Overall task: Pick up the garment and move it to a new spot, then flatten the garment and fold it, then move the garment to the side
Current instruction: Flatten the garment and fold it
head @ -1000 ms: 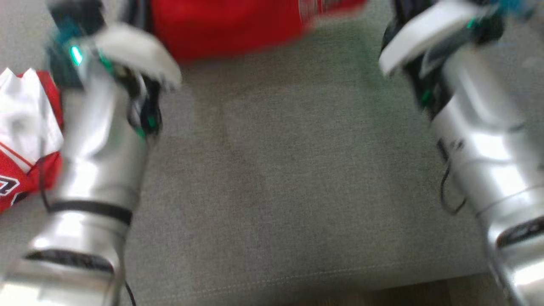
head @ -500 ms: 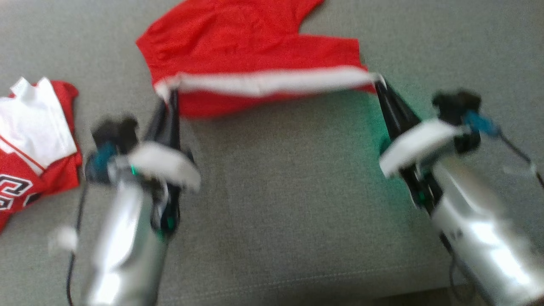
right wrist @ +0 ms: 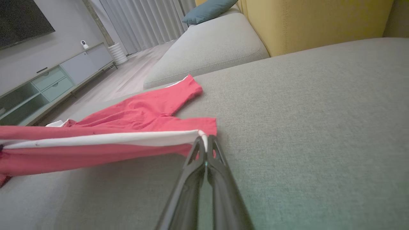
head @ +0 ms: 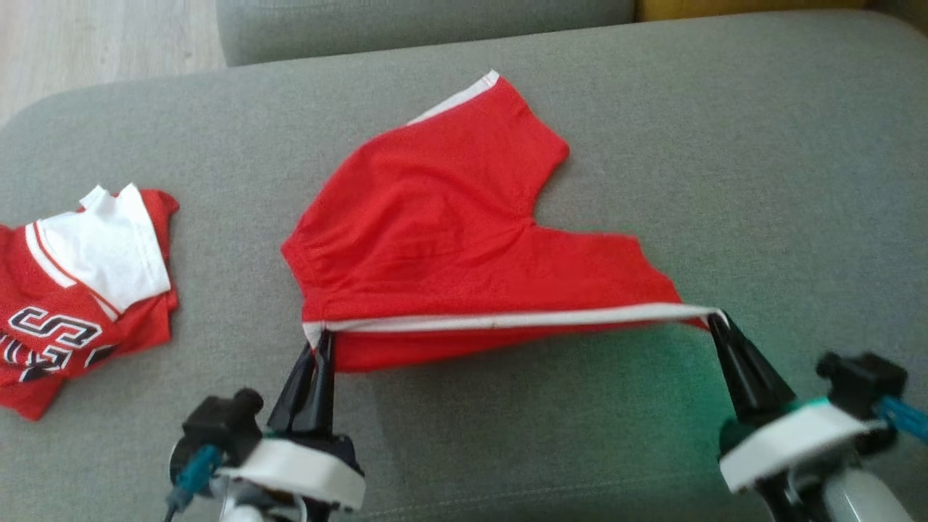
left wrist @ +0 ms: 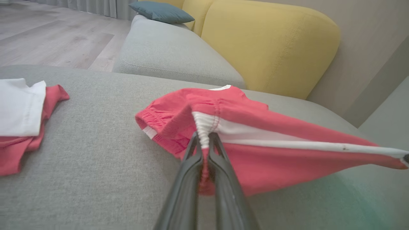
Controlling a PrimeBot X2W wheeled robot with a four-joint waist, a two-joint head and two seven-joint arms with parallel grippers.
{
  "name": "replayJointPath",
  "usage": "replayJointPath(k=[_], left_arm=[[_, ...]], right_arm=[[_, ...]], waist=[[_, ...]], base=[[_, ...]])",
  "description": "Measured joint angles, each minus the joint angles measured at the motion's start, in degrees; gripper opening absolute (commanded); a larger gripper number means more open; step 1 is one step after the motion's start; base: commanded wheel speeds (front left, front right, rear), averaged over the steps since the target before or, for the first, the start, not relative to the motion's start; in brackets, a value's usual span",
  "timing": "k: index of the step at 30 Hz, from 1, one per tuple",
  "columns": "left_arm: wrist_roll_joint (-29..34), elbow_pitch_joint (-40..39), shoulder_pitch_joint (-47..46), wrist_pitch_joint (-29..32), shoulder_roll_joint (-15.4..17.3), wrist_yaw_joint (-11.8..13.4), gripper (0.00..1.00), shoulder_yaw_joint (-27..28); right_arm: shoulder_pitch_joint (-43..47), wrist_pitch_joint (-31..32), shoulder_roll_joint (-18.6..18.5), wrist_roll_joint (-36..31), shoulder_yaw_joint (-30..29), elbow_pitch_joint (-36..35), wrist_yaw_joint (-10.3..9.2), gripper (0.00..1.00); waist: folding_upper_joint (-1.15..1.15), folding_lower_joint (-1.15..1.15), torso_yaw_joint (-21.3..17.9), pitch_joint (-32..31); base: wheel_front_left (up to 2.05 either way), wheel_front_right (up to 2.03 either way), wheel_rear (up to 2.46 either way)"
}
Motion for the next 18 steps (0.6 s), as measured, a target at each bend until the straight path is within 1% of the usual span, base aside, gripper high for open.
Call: replayJointPath(k=[5, 7, 9, 12, 16, 17, 18], left_arm=[[0.02, -6.02, 3.24, 3.37, 0.90, 1.07, 0.00, -1.07], [0.02, -7.67, 3.77, 4.21, 1.07, 1.11, 0.00, -1.18], [0.01, -8.35, 3.74, 4.75, 1.21, 1.10, 0.00, -1.21], [0.00, -7.58, 2.59, 5.88, 1.43, 0.73, 0.00, -1.43], [-0.18, -4.25, -3.86, 6.76, 1.44, -1.04, 0.00, -2.20], [-0.18, -4.25, -3.86, 6.76, 1.44, -1.04, 0.00, -2.20], [-0.67, -3.07, -5.91, 6.76, 1.41, -1.43, 0.00, -2.43]], right_arm=[[9.06, 9.55, 3.98, -5.67, -6.45, -14.89, 0.00, 0.00], [10.44, 12.32, 4.72, -7.10, -7.75, -18.94, 0.00, 0.00], [10.09, 14.19, 4.81, -8.13, -8.61, -21.15, 0.00, 0.00], [7.12, 15.90, 4.31, -8.56, -9.17, -21.13, 0.00, 0.00], [-1.95, 16.89, 0.90, -7.87, -8.66, -16.03, 0.00, 0.00], [-1.95, 16.89, 0.90, -7.87, -8.66, -16.03, 0.00, 0.00], [-4.71, 17.22, -0.25, -7.53, -8.00, -14.10, 0.00, 0.00]], waist=[[0.00, 0.00, 0.33, 0.31], [0.00, 0.00, 0.53, 0.71], [0.00, 0.00, 0.86, 1.18], [0.00, 0.00, 1.55, 2.12], [0.00, 0.00, 3.38, 3.62], [0.00, 0.00, 3.38, 3.62], [0.00, 0.00, 3.89, 4.19]], base=[[0.00, 0.00, 0.00], [0.00, 0.00, 0.00], [0.00, 0.00, 0.00], [0.00, 0.00, 0.00], [0.00, 0.00, 0.00], [0.00, 0.00, 0.00], [0.00, 0.00, 0.00]])
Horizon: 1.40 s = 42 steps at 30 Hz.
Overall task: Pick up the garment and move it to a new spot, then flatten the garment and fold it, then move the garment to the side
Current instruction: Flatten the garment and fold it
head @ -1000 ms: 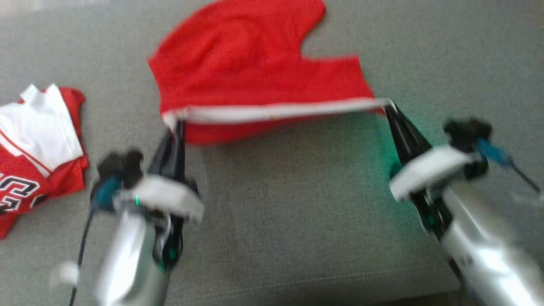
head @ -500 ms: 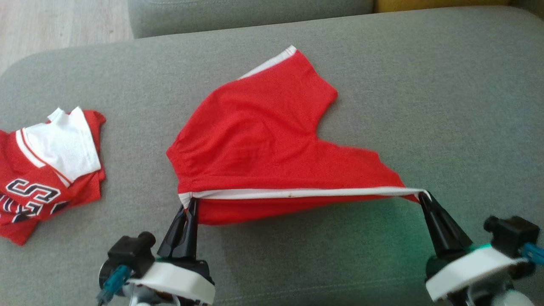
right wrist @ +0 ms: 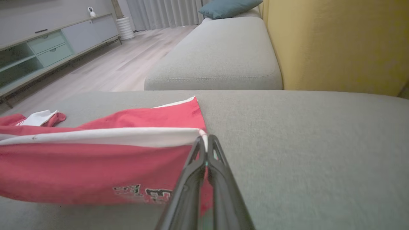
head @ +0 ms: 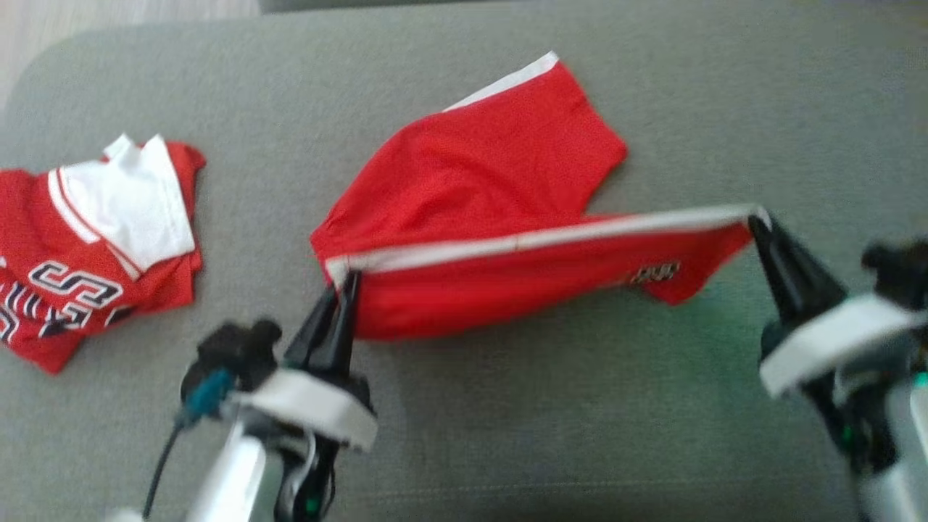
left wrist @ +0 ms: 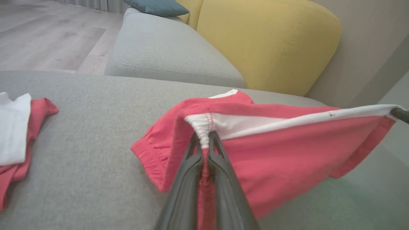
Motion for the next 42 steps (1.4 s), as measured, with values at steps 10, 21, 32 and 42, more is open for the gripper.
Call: replayJointPath(k=[10, 21, 32, 42], left_arm=[[-5.22, 13.85, -18.85, -2.72, -1.10, -2.91, 0.00, -2.46], [-14.28, 26.39, -33.36, -6.03, -1.93, -1.71, 0.00, -12.05], [-17.89, 33.12, -38.01, -7.25, -2.11, 1.93, 1.00, -16.40], [-6.15, 19.69, -25.08, -7.51, 1.67, 10.42, 1.00, -8.61]], right_arm=[[-28.11, -1.65, -6.71, 4.50, 8.69, 21.47, 0.00, 0.00], [-47.53, -6.83, -8.75, 8.75, 19.97, 43.44, 0.00, 0.00], [-53.77, -21.63, -8.11, 11.74, 28.96, 52.94, 0.00, 1.00], [-44.27, -27.99, -7.57, 8.43, 20.09, 44.01, 0.00, 1.00]], waist=[[0.00, 0.00, 6.19, 7.74], [0.00, 0.00, 12.40, 15.05], [0.00, 0.01, 12.52, 17.09], [0.00, 0.00, 8.86, 12.73]], base=[[0.00, 0.00, 0.00], [0.00, 0.00, 0.00], [0.00, 0.00, 0.00], [0.00, 0.00, 0.00]])
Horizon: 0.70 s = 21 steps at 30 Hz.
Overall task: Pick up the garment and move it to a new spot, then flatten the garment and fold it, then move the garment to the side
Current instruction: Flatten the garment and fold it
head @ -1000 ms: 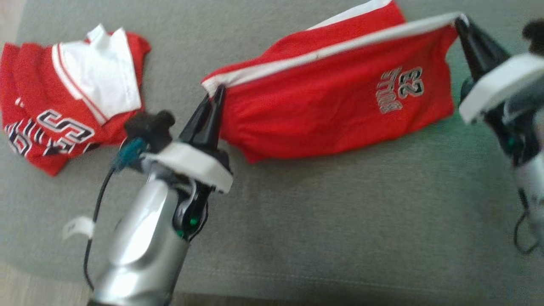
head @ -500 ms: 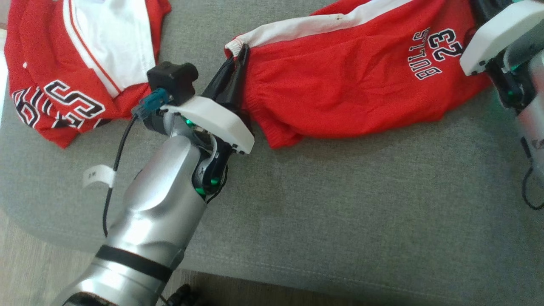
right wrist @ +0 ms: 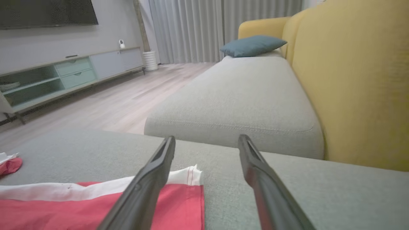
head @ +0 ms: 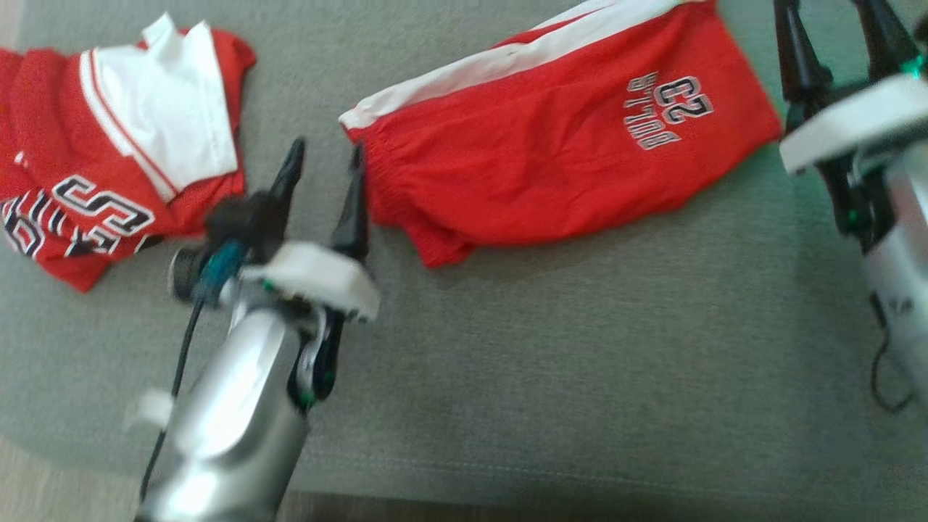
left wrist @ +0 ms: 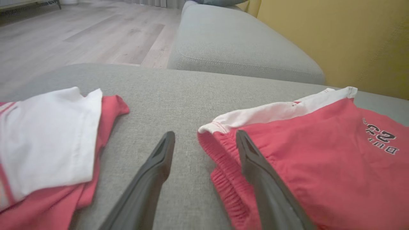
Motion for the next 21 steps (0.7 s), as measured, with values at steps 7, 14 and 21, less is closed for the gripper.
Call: replayJointPath(k=[7, 14, 21], left_arm=[[4.21, -8.76, 8.80, 0.00, 1.78, 2.69, 1.00, 4.49], [6.94, -13.88, 14.44, -0.09, 3.66, 3.70, 1.00, 6.55], [9.39, -16.31, 19.51, -0.09, 4.41, 4.97, 1.00, 6.65]], right_arm=[[16.27, 0.00, 3.59, -6.47, -10.67, -10.55, 0.00, 1.00], [31.73, 2.45, 10.57, -13.10, -18.24, -22.53, 0.00, 1.00], [42.70, 8.49, 15.23, -17.37, -21.36, -34.62, 0.00, 1.00]], waist=[[0.00, 0.00, -2.62, -3.98], [0.00, 0.00, -5.66, -8.23], [0.00, 0.00, -8.25, -11.42]], base=[[0.00, 0.00, 0.00], [0.00, 0.00, 0.00], [0.00, 0.00, 0.00]])
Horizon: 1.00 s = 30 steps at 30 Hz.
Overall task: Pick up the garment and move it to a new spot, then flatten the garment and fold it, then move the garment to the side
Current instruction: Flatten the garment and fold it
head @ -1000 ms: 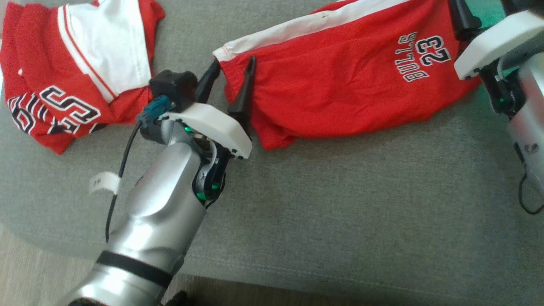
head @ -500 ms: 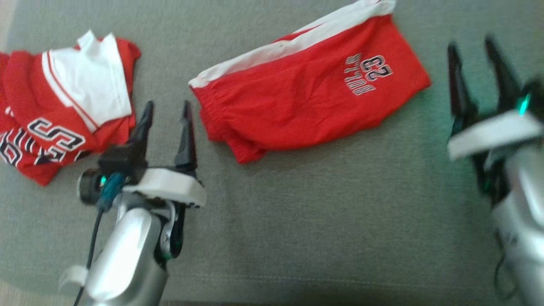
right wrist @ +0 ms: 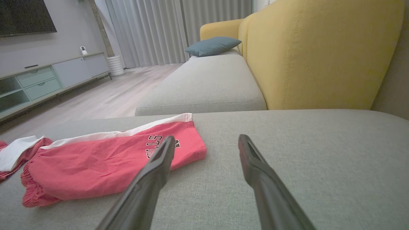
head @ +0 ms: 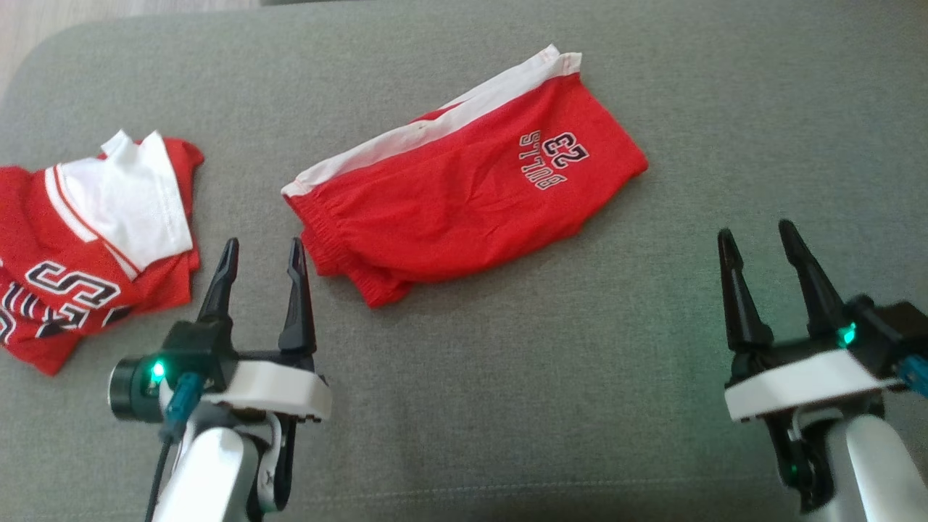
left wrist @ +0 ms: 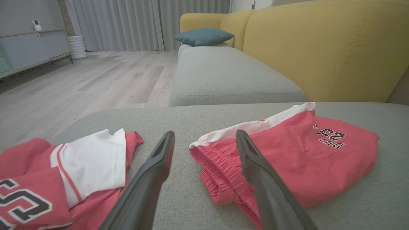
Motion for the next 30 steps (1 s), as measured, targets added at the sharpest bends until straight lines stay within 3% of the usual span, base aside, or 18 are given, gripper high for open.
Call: replayJointPath(k=[12, 25, 30], left_arm=[[1.05, -0.99, 1.56, 0.00, -0.01, 0.20, 1.00, 0.20], [1.99, -1.20, 0.99, 0.00, -0.86, -0.37, 1.00, 1.29], [2.57, -1.42, -2.75, 0.00, -1.49, -0.87, 1.00, 1.29]], right_arm=[[3.83, 4.48, 2.02, -1.68, -1.94, -7.59, 0.00, 1.00], [3.35, 5.21, 1.88, -0.82, -2.18, -7.42, 0.00, 1.00], [-3.60, 7.26, -1.29, -0.10, 0.02, -3.83, 0.00, 1.00]], waist=[[0.00, 0.00, -1.03, -0.72], [0.00, 0.00, -0.62, 1.45], [0.00, 0.00, 0.19, 5.10]], base=[[0.00, 0.00, 0.00], [0.00, 0.00, 0.00], [0.00, 0.00, 0.00]])
